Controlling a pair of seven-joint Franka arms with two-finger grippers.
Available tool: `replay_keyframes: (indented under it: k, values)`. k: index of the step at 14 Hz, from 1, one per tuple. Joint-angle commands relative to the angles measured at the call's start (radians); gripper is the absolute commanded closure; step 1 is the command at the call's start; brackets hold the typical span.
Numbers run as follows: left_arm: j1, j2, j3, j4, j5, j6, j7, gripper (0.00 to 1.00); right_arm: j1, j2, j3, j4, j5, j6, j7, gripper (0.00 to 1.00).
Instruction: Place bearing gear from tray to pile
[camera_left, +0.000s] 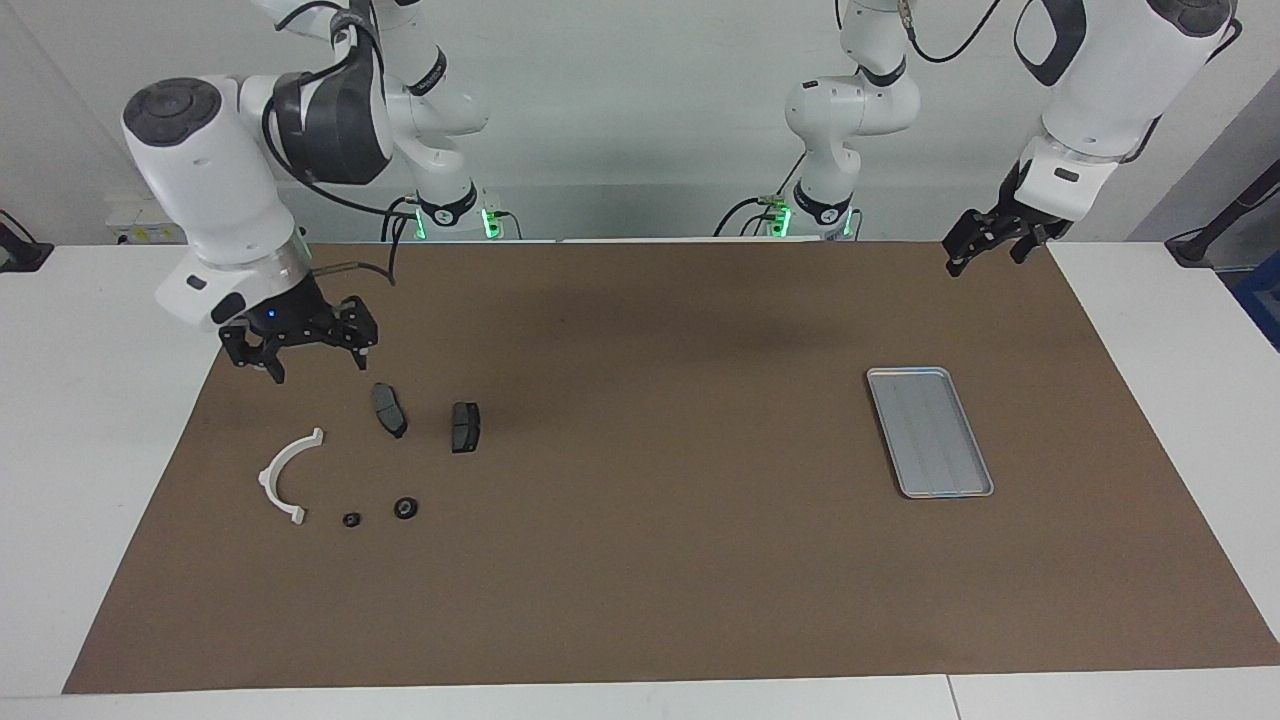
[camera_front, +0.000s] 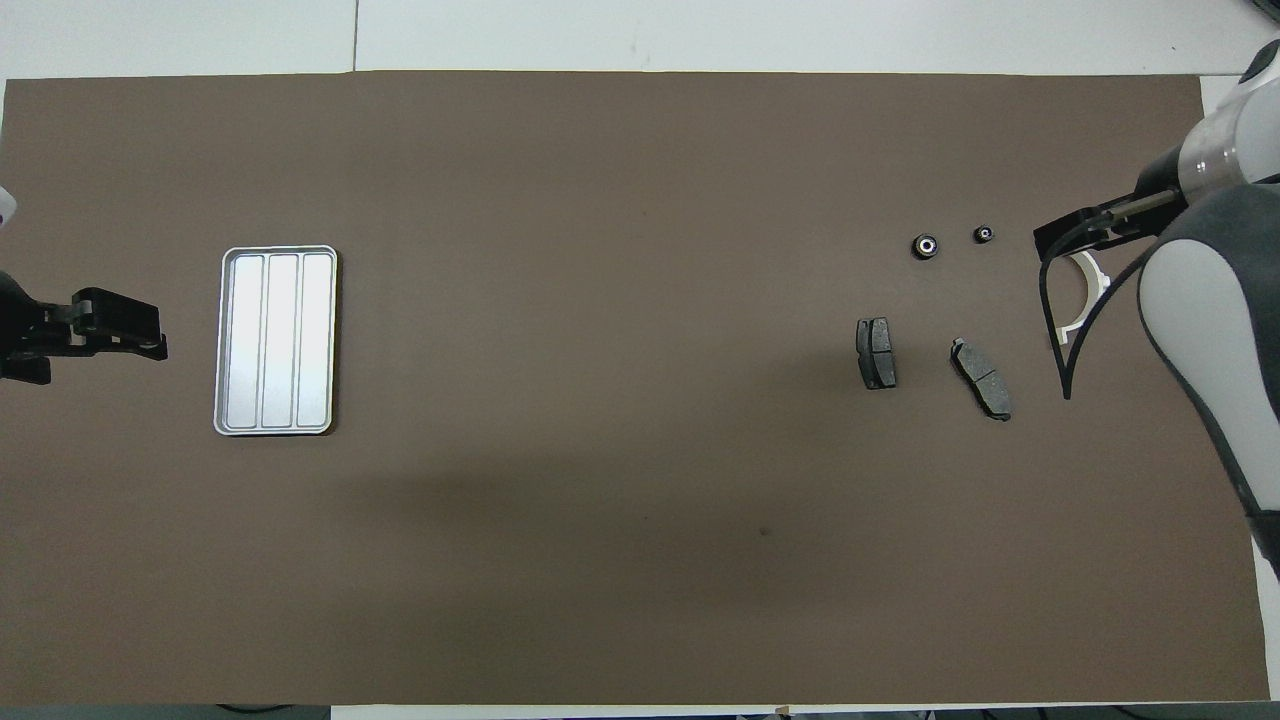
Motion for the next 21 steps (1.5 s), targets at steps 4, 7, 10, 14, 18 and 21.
replay_keyframes:
  k: [4, 7, 10, 14, 18, 21]
  values:
    - [0.01, -0.024, -0.006, -0.026, -0.013, -0.007, 0.009, 0.0, -0.004, -0.105, 0.005, -0.015, 0.056, -0.158, 0.078, 0.0]
    - [0.01, -0.024, -0.006, -0.026, -0.013, -0.007, 0.01, 0.0, -0.007, -0.142, 0.003, -0.027, 0.056, -0.218, 0.077, 0.0]
    - [0.01, -0.024, -0.006, -0.026, -0.013, -0.007, 0.009, 0.0, -0.01, -0.168, -0.006, -0.031, 0.05, -0.222, 0.073, 0.0]
    - [0.01, -0.024, -0.006, -0.026, -0.013, -0.007, 0.01, 0.0, -0.033, -0.183, 0.003, -0.022, 0.053, -0.19, 0.069, 0.0]
    - [0.01, -0.024, -0.006, -0.026, -0.013, -0.007, 0.01, 0.0, -0.002, -0.225, -0.014, -0.025, 0.059, -0.236, 0.105, 0.0]
    - [0.01, -0.024, -0.006, -0.026, -0.013, -0.007, 0.01, 0.0, 0.076, -0.225, -0.09, -0.03, 0.058, -0.244, 0.186, 0.0]
